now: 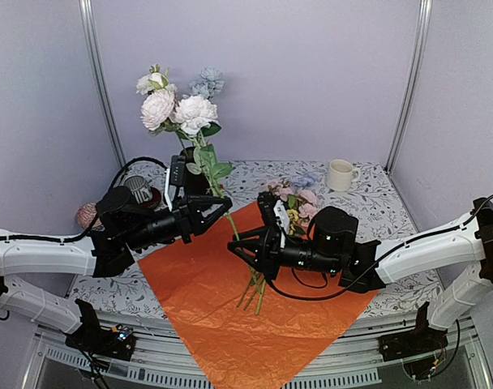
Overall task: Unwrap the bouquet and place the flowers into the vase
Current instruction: Pass from the right arm to the left, then place the fake flower in the vase.
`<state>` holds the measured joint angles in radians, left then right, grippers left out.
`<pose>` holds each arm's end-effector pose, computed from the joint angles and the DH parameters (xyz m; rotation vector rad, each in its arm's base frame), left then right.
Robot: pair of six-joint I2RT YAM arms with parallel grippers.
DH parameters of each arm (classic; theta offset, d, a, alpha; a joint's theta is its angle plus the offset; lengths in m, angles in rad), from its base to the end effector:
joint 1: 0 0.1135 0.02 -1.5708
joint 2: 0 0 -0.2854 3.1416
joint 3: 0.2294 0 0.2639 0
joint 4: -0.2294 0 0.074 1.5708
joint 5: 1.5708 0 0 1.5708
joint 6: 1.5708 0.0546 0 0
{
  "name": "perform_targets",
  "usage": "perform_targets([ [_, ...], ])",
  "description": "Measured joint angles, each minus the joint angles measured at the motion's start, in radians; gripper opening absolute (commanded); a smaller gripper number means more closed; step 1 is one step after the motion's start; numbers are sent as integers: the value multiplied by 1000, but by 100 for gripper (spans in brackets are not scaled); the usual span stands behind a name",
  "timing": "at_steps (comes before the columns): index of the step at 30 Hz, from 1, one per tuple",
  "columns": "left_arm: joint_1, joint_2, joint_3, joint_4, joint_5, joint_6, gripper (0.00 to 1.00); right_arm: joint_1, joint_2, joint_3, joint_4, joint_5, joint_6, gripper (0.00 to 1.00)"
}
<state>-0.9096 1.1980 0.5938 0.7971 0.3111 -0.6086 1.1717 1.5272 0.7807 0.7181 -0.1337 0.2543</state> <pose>0.1620 -0.2354 0.3068 0.5170 1.4677 -1.4514 0.1351 0.3392 0.2645 -0.8691 1.5051 1.1905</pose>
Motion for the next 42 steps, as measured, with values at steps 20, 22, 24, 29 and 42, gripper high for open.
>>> perform_targets([
  [20,104,-152,13,-374,-288,103,1,-41,-223,-141,-40,211,-147,72],
  [22,150,-159,34,-432,-301,127,1,-66,-232,-141,-53,242,-148,73],
  [24,192,-161,63,-482,-311,154,1,-84,-235,-141,-74,284,-148,78],
  [29,266,-161,147,-564,-343,234,2,-109,-236,-140,-117,370,-222,92],
  [42,391,-9,429,-604,-350,384,2,-248,-131,-241,57,577,-339,99],
])
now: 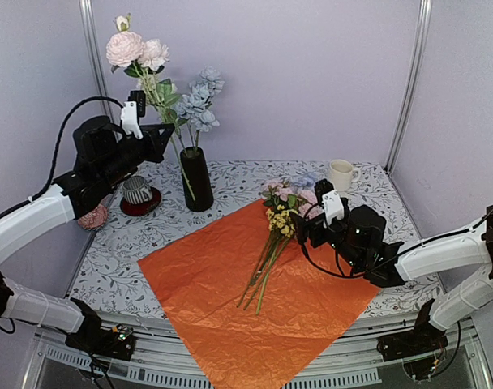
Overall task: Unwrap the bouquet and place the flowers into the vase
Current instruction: Place the fake flower in the vase.
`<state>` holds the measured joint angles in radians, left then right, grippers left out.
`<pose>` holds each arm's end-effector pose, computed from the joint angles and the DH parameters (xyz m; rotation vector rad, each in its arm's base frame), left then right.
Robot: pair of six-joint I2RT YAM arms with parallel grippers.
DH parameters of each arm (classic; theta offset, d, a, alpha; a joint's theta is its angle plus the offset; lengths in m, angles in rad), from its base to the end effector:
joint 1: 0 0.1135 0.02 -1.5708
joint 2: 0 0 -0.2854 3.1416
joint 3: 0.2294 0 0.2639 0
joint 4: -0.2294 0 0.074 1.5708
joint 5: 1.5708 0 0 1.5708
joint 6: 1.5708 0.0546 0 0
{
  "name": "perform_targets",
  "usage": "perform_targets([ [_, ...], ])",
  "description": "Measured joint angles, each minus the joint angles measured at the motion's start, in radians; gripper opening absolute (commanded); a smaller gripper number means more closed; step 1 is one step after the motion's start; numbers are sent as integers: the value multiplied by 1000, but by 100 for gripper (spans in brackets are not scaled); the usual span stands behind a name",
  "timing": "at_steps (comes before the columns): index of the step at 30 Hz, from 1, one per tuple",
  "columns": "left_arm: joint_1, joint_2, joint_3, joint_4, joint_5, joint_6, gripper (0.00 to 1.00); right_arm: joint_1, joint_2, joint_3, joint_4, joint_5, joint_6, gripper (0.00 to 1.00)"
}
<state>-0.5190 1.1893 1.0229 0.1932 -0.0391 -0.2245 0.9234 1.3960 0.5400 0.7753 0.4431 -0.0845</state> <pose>0.2664 -0.1497 0.3984 0.1992 1.5581 -0.5573 0.2039 0.2308 0.2299 -0.4864 1.5775 0.2747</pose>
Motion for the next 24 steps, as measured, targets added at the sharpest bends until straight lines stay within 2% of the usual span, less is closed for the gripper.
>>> perform_targets([
  [4,21,36,93,-3,-19,54,2,0,59,-64,63,31,-3,99],
  [12,70,103,236,60,-31,141,1,0,105,-63,140,35,-2,99],
  [24,135,276,283,241,8,141,0,0,107,-62,157,17,-2,99],
])
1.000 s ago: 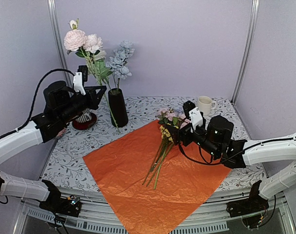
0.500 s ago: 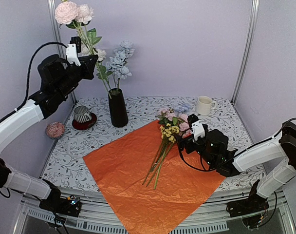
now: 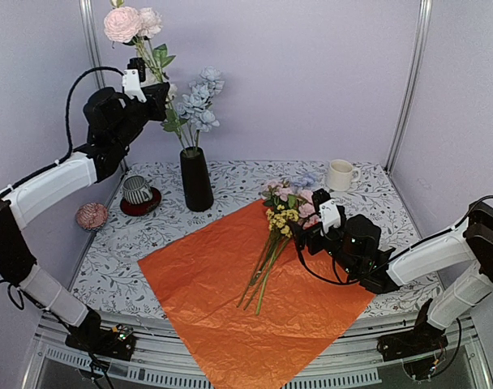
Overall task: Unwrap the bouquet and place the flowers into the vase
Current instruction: Place the fake flower in the vase.
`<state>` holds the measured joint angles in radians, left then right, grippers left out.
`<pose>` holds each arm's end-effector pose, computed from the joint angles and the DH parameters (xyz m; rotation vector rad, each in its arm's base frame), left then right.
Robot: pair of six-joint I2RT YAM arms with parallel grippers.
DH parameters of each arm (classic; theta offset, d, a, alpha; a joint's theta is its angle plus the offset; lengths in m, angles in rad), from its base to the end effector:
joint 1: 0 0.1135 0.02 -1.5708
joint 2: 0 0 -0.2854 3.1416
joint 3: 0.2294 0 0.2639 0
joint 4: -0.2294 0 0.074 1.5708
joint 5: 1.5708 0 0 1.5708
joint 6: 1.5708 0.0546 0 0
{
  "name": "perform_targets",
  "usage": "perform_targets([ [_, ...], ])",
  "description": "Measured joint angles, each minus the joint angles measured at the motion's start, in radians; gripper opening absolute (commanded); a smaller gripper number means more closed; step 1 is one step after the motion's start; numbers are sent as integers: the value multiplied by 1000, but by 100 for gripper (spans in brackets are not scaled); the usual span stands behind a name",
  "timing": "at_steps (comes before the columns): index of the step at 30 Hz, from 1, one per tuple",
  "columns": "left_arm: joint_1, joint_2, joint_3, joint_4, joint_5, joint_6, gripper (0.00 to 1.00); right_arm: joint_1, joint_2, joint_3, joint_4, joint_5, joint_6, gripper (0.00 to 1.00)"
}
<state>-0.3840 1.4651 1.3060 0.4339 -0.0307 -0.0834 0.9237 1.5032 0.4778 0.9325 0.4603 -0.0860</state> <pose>0.3501 -0.1396 0.4507 0.1693 1.2945 -0.3798 0.2049 0.2309 0.1983 -0.4819 1.5887 0.2541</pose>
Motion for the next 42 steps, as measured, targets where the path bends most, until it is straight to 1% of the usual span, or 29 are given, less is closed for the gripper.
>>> perform_targets([
  [4,11,67,4,39,7,-2,0,0,0,0,0,-12,6,99],
  [8,19,116,5,42,7,-3,0,0,0,0,0,-21,8,99],
  [12,24,129,-13,40,1,-14,0,0,0,0,0,-25,10,99],
  [16,29,139,-36,16,-8,-38,3,0,0,0,0,-26,11,99],
  [18,32,160,-35,-14,-7,-57,11,0,0,0,0,-27,11,99],
  [21,38,207,-23,-83,-6,-84,17,0,0,0,0,-28,11,99],
  [23,39,236,-18,-132,-7,-101,25,0,0,0,0,-28,11,99],
  [26,39,257,-19,-206,-9,-117,60,0,2,2,0,-29,11,99],
  [27,39,257,-21,-226,-8,-129,68,0,3,2,0,-29,11,99],
  [29,40,249,-25,-242,-7,-145,73,0,3,2,0,-29,11,99],
  [36,41,195,-40,-307,19,-197,78,0,6,8,-5,-29,11,99],
  [39,42,155,-79,-320,33,-218,84,0,6,8,-6,-29,11,99],
  [42,42,116,-131,-329,51,-233,92,0,6,8,-6,-29,11,99],
])
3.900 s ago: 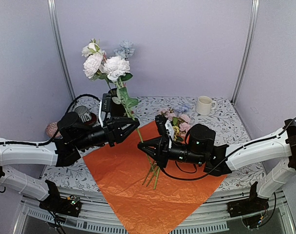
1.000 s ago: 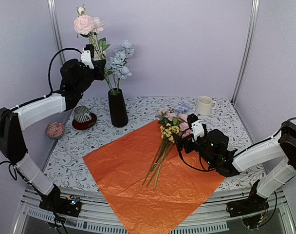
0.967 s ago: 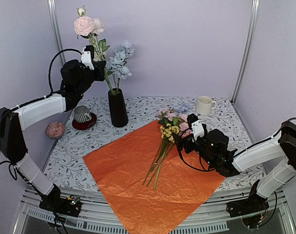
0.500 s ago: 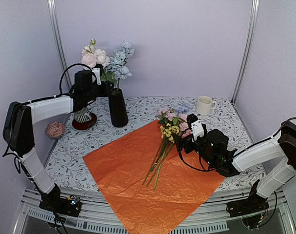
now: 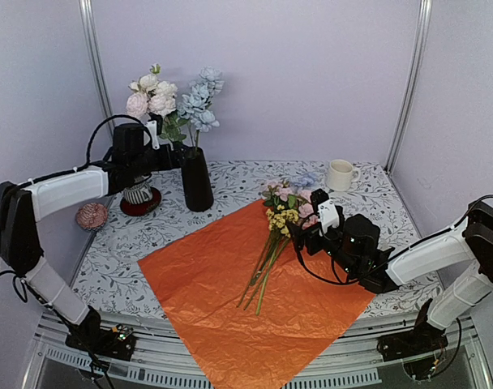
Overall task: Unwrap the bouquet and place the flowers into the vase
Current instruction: Place the fake flower in the vase.
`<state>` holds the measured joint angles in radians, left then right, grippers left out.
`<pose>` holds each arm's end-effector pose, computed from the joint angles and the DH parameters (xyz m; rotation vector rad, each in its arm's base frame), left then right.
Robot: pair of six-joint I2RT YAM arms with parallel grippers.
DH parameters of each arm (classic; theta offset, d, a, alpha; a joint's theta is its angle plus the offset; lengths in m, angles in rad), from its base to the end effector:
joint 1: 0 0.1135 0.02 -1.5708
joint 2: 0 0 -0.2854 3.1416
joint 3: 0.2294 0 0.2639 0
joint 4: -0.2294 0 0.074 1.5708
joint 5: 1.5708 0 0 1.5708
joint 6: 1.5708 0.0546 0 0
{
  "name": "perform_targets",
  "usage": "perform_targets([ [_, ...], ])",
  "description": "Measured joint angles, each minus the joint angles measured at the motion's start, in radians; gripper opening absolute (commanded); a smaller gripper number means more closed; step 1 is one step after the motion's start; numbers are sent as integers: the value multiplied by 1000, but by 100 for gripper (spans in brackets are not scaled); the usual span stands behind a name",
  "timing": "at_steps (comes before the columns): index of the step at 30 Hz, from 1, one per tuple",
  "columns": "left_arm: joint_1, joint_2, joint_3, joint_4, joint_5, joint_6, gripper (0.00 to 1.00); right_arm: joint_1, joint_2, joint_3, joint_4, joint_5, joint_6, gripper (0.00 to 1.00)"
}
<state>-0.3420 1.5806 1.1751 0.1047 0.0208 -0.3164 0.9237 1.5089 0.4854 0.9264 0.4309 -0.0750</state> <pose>0.3816 -0.1370 0.3146 0.0389 1.8983 -0.4709 0.2053 0.2339 0.1981 -0.4979 1.5907 0.2847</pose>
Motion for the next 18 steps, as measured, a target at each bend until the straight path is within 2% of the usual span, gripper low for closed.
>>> perform_targets([
  [4,0,-63,-77,-16,21,-13,98,0,1,0,-2,0,0,99],
  [18,0,-451,-345,-84,74,-55,98,0,7,15,-13,0,0,99],
])
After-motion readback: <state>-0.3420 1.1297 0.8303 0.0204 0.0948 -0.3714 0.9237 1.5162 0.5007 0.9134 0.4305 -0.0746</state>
